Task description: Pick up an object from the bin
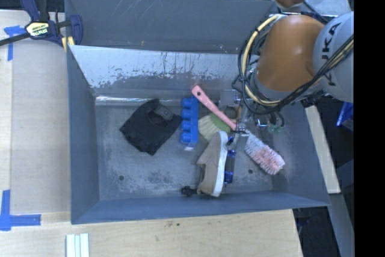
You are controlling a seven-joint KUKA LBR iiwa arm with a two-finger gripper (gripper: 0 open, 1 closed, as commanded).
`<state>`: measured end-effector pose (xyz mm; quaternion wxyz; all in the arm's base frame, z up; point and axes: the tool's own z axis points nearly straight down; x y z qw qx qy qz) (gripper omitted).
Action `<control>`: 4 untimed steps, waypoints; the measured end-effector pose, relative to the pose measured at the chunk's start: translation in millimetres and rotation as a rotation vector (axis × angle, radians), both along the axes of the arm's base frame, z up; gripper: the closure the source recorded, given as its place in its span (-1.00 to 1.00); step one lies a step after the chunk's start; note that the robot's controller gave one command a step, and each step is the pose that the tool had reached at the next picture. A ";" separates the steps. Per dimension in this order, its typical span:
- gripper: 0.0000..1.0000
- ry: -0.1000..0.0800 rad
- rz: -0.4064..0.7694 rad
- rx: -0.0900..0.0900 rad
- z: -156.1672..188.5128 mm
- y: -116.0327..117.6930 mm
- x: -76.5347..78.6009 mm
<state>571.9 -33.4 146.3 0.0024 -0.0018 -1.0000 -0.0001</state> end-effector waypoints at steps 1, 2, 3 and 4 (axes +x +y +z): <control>-1.00 -0.009 0.002 0.000 4.9 0.1 1.9; -1.00 -0.017 0.557 -0.003 -74.2 -38.5 -40.6; -1.00 -0.013 0.558 -0.001 -76.0 1.4 -57.2; -1.00 -0.018 0.936 0.005 -76.7 -72.8 -10.6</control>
Offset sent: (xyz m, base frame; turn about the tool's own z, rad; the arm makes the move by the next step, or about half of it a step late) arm -0.0434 -0.0371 -0.0763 -0.5603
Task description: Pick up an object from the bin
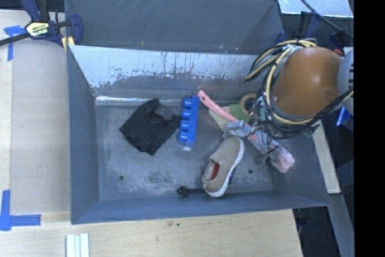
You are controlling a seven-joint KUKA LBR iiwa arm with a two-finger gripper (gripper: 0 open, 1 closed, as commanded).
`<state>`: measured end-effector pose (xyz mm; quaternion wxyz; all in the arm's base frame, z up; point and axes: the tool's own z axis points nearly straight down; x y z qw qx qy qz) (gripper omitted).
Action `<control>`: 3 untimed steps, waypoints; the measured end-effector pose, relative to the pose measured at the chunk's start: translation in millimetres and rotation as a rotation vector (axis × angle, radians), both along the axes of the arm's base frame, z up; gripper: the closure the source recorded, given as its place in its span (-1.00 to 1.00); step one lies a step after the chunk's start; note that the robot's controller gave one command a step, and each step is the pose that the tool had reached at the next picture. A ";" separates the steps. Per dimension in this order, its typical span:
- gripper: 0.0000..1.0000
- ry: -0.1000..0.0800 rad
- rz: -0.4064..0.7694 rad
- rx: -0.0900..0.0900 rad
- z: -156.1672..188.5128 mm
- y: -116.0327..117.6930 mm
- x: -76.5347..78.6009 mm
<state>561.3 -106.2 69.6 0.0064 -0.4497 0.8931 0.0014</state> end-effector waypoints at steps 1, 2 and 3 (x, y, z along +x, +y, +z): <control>-1.00 0.002 -0.353 -0.001 0.8 72.6 -43.7; 1.00 0.006 -0.009 0.005 0.0 4.0 -1.9; 1.00 0.006 -0.010 0.005 0.0 4.1 -1.9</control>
Offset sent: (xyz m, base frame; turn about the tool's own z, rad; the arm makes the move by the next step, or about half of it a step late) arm -0.0007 0.0009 0.0002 0.0074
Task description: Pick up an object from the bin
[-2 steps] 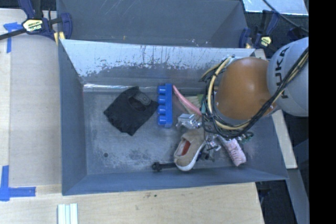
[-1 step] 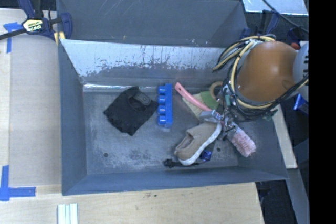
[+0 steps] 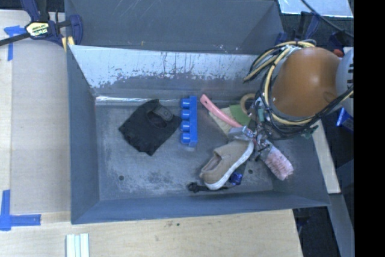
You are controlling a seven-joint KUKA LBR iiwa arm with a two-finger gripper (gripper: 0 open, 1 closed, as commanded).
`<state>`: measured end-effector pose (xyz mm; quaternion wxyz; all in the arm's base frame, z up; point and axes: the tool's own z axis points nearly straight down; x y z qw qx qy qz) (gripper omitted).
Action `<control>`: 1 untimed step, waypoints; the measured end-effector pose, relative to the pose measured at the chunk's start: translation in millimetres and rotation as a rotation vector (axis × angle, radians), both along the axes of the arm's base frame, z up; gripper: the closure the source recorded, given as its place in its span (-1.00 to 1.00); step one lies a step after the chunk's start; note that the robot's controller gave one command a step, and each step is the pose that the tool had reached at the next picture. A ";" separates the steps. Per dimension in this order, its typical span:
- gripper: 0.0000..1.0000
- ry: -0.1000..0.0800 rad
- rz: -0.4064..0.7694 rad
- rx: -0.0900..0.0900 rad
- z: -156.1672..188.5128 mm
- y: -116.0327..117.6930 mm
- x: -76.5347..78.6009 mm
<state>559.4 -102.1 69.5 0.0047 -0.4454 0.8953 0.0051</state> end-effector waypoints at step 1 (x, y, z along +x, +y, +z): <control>1.00 0.000 -0.001 0.002 7.3 0.9 -1.1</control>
Offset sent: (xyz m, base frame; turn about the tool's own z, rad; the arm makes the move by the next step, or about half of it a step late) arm -0.0008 0.0007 0.0676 0.0008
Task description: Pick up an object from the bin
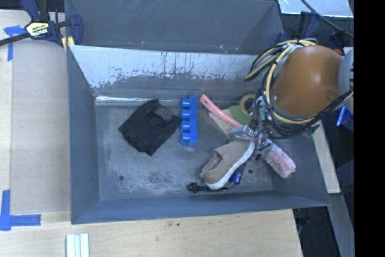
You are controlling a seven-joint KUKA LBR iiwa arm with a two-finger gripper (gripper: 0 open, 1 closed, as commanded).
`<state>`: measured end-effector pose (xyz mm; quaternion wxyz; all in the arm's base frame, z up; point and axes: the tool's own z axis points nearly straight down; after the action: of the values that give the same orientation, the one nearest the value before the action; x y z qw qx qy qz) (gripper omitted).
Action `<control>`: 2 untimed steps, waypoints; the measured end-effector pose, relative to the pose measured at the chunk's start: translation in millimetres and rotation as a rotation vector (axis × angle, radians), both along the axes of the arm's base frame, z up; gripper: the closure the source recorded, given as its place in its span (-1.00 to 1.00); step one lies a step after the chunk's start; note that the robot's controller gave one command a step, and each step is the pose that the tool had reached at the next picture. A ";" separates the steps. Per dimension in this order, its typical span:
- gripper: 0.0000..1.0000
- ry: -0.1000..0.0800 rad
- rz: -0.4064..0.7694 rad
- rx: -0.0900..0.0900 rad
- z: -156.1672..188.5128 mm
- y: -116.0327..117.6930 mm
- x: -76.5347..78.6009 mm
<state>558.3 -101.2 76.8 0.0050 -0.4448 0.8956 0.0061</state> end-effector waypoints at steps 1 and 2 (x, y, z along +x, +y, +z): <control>1.00 0.003 -0.002 0.000 35.8 -0.3 -0.9; 1.00 0.000 -0.004 0.001 54.8 -0.4 -0.7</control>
Offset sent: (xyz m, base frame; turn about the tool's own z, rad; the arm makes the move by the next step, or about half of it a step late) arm -0.0019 0.0000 0.0554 0.0005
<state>557.6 -101.6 131.6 0.0051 -0.4430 0.8965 0.0065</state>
